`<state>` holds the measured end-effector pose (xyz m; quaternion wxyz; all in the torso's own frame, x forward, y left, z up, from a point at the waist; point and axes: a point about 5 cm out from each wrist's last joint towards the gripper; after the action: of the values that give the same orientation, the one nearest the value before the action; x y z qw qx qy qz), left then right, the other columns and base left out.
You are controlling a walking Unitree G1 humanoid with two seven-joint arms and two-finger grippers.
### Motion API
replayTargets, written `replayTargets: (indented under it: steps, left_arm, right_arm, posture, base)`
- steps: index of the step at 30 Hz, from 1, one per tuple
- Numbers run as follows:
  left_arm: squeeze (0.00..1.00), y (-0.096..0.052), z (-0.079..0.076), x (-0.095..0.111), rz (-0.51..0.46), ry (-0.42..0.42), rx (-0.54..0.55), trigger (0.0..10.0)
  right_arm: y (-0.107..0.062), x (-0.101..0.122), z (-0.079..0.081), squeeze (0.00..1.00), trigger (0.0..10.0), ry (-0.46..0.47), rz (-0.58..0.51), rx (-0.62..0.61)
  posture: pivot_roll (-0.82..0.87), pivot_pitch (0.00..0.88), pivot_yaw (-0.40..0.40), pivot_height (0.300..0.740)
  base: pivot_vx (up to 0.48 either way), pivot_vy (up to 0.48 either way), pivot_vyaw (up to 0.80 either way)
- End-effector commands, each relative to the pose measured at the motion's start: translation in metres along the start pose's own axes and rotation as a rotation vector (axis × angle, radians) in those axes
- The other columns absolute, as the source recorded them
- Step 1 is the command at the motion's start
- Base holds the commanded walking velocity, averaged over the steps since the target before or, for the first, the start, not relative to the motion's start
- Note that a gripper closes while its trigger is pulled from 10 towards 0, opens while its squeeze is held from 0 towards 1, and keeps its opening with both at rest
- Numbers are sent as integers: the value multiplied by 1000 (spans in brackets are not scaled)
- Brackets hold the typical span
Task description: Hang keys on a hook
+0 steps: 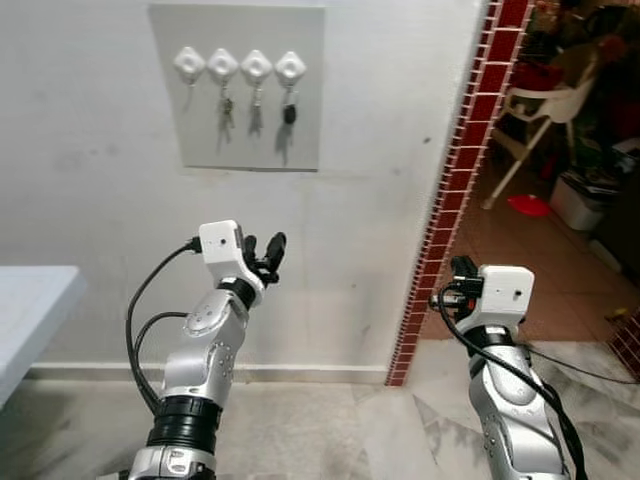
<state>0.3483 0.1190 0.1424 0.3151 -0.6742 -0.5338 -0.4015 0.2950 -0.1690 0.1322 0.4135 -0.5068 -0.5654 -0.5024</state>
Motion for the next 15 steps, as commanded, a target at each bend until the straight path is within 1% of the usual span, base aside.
replayTargets:
  steps: [1,15]
  left_arm:
    - [0,1,2,3,1,2,12,10000]
    - [0,2,2,3,4,2,10,10000]
  right_arm:
    - [1,6,2,0,10000,-6,-28,8]
    - [1,7,5,0,10000,-1,-29,12]
  posture:
    - [-44,0,-19,740]
    - [-43,0,-19,740]
  base:
    - [0,401,0]
    - [0,427,0]
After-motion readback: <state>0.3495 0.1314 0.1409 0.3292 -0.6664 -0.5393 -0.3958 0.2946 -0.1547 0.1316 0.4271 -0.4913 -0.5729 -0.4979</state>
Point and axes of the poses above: a point about 5 cm out from each wrist's last joint towards the gripper, its own y axis pointing out of the wrist towards the gripper, its own x axis along the axis of the wrist's last joint, z = x × y, and after that the axes turned 9 degrees about -y, right-handed
